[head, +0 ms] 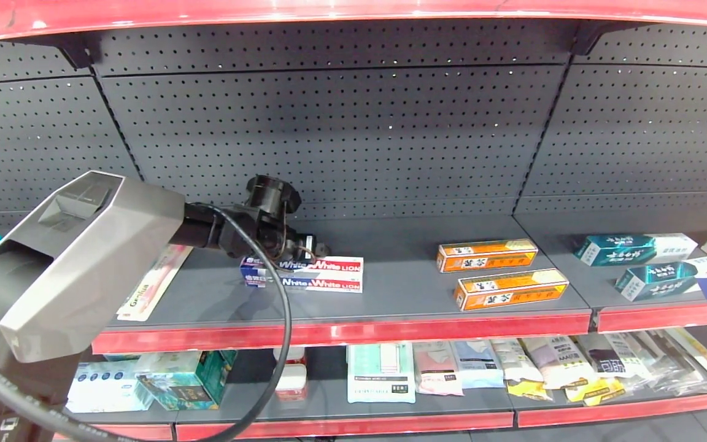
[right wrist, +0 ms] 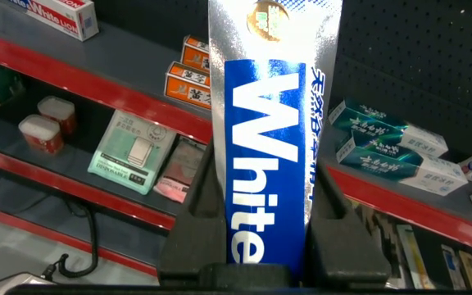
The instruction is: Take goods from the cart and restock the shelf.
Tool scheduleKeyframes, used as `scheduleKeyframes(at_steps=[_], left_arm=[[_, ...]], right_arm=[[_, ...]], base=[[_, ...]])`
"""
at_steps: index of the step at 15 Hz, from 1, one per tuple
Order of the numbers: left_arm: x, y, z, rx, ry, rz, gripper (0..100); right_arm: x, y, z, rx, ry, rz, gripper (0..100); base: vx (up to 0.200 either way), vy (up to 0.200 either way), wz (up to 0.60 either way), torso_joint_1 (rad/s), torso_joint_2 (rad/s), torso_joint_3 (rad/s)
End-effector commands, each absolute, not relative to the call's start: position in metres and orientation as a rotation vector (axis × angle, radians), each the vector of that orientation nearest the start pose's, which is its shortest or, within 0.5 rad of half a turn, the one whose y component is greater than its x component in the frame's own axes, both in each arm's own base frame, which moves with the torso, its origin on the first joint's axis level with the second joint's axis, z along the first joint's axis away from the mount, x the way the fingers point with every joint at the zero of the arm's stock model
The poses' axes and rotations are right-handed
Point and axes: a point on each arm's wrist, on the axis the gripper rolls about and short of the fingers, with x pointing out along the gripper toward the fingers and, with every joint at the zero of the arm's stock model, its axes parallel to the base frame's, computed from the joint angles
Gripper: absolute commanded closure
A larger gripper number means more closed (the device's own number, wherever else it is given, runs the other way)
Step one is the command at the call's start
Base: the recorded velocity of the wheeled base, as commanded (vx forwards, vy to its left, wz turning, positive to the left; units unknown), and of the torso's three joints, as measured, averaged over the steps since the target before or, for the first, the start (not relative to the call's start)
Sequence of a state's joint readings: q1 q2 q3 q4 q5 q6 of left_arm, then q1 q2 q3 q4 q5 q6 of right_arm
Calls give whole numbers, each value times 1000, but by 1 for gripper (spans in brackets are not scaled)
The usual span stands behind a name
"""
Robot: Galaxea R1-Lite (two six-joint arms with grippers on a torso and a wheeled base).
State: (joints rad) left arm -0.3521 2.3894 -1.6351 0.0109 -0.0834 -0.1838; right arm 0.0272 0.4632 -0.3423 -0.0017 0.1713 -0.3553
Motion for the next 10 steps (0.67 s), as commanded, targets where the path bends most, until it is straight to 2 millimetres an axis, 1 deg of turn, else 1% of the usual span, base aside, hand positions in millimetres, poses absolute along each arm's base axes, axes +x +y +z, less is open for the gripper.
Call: scheduleKeyframes(at_steps=[1,7,10], left_arm=[[442,-164,67,-69,813,-339,0],[435,-158,61,-63,859,-324,0],[433,-155,64,-61,874,-317,0]], right_arm=[[16,4,173,-345,90,220,100],[16,4,172,-345,95,220,100],[16,4,170,-342,102,225,100]], base=[[0,0,0,0,0,0],[0,0,0,0,0,0],[0,0,0,0,0,0]])
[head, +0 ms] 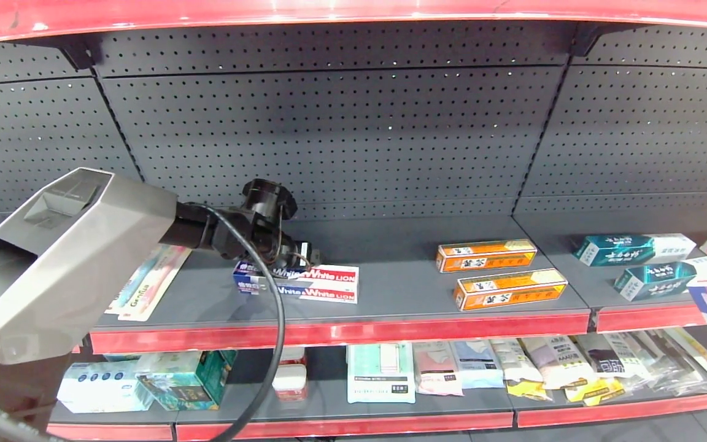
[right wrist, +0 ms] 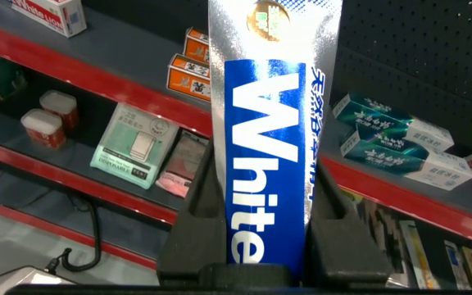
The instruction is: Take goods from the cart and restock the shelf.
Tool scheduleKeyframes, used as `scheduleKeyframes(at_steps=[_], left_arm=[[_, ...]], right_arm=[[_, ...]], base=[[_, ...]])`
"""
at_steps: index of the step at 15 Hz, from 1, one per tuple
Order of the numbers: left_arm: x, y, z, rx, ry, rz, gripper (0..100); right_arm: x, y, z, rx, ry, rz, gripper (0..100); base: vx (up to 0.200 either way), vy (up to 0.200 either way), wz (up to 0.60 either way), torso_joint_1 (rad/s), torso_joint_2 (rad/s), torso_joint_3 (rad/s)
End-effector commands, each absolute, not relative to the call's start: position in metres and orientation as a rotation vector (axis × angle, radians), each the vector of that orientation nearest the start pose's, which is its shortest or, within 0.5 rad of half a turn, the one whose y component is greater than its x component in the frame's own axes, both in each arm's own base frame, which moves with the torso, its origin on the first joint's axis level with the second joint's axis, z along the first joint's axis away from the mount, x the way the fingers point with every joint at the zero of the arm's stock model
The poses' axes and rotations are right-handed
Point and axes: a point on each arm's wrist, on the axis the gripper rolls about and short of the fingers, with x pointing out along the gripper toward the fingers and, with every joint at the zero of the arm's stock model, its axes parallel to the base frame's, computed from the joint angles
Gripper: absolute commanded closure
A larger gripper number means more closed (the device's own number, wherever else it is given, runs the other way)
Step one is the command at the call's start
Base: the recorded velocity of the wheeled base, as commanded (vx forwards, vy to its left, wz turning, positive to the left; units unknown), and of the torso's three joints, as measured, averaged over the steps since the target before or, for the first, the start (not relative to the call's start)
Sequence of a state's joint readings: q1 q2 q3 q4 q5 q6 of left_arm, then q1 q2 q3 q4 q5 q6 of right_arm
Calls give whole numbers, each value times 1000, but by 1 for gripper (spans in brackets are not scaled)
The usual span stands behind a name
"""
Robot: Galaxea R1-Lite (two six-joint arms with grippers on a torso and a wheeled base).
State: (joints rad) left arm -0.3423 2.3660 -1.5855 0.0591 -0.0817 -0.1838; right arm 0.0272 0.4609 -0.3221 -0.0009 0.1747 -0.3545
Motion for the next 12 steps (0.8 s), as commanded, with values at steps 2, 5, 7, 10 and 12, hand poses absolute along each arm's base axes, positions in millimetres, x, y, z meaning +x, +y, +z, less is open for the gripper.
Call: scheduleKeyframes(at_steps=[2,5,7,10,12], left_arm=[[432,-153,64,-62,881,-308,0],[423,-149,67,-59,898,-301,0],[419,-147,67,-56,911,-296,0],[414,-144,67,-53,920,-281,0],[412,-143,70,-54,920,-280,0]], right_arm=[[16,4,169,-342,101,231,100],[12,4,166,-342,91,234,100],[10,4,164,-340,81,232,100],[10,4,164,-337,81,233,100],[10,5,163,-336,83,241,100]], base=[[0,0,0,0,0,0],[0,0,0,0,0,0],[0,0,0,0,0,0],[0,0,0,0,0,0],[0,0,0,0,0,0]])
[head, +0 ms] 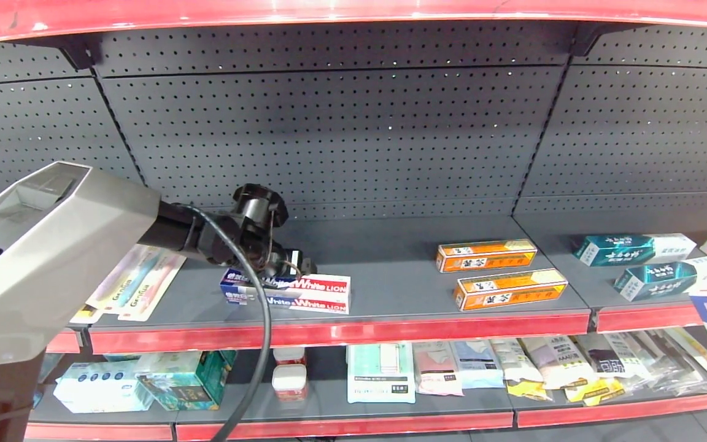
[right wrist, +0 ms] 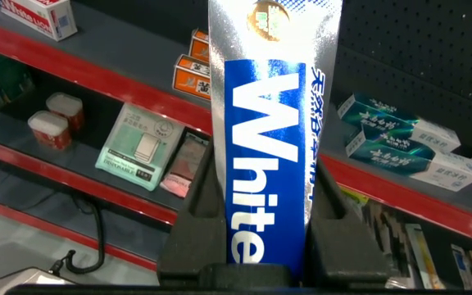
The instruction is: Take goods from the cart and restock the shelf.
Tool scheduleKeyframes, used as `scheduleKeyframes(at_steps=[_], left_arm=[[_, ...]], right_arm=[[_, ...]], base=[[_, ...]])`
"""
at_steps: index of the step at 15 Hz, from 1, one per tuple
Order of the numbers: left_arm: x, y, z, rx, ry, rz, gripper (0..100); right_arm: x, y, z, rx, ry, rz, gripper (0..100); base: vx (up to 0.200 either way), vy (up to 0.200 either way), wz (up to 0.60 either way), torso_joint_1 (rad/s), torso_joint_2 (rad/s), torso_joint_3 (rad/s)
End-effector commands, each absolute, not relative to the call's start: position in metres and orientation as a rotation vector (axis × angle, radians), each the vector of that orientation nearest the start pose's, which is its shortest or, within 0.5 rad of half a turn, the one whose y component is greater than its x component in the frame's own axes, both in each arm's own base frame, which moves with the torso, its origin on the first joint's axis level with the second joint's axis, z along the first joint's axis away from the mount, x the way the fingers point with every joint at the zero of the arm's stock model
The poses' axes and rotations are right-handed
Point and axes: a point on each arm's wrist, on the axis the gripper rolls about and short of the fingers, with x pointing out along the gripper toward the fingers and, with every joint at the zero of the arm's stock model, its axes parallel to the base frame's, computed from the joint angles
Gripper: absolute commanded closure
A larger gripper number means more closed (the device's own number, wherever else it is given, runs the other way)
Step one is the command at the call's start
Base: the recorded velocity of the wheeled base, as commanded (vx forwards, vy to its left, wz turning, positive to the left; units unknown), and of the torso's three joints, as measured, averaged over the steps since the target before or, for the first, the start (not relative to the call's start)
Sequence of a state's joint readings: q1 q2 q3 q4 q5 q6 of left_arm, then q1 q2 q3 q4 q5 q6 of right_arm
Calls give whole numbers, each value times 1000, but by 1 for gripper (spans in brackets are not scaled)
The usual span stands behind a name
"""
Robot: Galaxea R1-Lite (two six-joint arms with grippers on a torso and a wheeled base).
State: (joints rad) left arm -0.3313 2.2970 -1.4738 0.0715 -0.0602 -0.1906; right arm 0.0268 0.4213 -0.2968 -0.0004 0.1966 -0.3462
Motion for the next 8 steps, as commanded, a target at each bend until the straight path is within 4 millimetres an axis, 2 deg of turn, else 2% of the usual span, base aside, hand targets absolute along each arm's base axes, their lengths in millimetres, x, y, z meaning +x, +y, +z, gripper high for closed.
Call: scheduleKeyframes(at_steps=[1,8], left_arm=[[411,-143,69,-55,923,-277,0],[404,-140,72,-49,937,-268,0]], right_arm=[[10,5,162,-335,85,245,100],[6,5,156,-332,80,250,100]], base=[[0,0,0,0,0,0],[0,0,0,0,0,0]])
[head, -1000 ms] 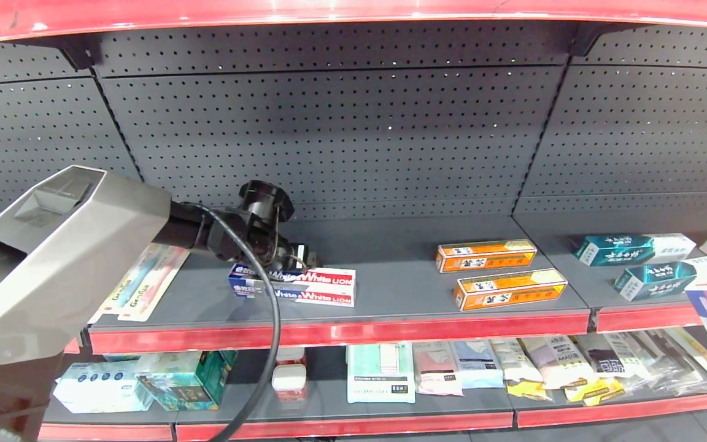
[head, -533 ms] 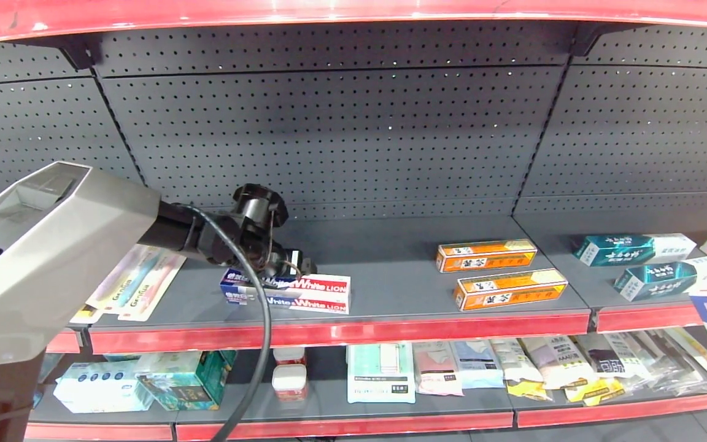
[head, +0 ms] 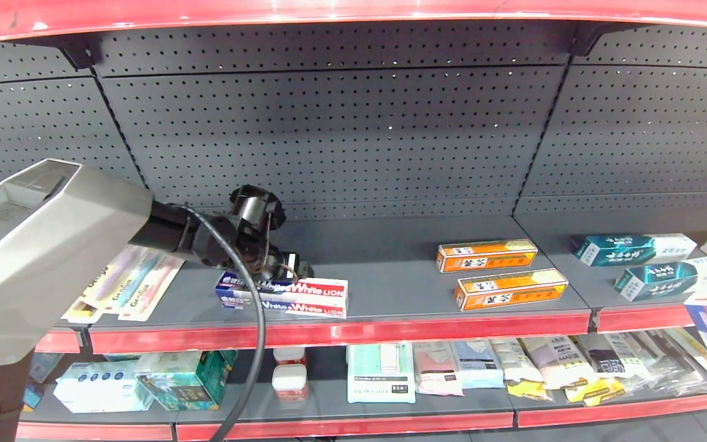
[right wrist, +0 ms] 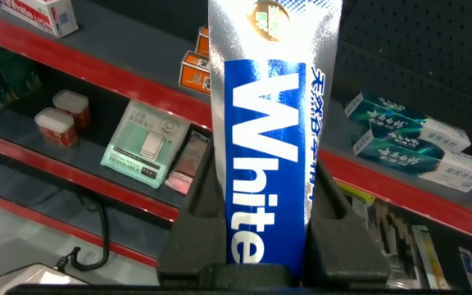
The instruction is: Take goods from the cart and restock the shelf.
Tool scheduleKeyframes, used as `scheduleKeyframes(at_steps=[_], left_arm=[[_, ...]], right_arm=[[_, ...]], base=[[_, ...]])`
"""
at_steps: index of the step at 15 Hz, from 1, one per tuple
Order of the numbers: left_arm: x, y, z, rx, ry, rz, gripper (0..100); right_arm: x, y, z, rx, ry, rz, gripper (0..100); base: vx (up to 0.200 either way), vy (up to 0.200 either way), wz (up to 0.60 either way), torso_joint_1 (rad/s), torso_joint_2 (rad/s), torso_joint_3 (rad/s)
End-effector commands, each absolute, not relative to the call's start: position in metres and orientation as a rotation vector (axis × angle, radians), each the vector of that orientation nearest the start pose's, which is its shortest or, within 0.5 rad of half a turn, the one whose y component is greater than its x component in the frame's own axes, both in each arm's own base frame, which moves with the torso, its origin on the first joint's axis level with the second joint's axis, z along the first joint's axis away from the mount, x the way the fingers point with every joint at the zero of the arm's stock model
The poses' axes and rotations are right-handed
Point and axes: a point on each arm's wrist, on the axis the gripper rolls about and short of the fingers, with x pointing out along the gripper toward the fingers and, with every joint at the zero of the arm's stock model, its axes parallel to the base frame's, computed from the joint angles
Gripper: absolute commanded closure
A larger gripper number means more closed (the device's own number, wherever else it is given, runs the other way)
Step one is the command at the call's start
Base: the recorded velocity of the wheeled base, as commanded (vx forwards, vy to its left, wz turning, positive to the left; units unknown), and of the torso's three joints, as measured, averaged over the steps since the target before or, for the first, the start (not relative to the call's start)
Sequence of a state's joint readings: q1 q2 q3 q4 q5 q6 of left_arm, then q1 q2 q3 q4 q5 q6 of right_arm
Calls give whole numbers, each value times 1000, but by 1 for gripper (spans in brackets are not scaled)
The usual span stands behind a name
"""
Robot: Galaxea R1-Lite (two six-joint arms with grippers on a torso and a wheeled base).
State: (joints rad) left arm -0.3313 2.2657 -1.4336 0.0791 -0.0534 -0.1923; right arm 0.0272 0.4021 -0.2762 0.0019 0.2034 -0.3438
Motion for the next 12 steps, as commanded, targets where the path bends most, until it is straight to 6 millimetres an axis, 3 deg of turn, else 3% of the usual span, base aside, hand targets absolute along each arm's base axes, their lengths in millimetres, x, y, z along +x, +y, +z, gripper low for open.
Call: scheduleKeyframes(at_steps=[1,12], left_arm=[[403,-140,73,-49,937,-268,0],[393,-136,81,-38,979,-254,0]], right_arm=[[5,5,156,-328,76,249,100],[5,5,156,-324,75,250,100]], base=[[0,0,0,0,0,0],[0,0,0,0,0,0]])
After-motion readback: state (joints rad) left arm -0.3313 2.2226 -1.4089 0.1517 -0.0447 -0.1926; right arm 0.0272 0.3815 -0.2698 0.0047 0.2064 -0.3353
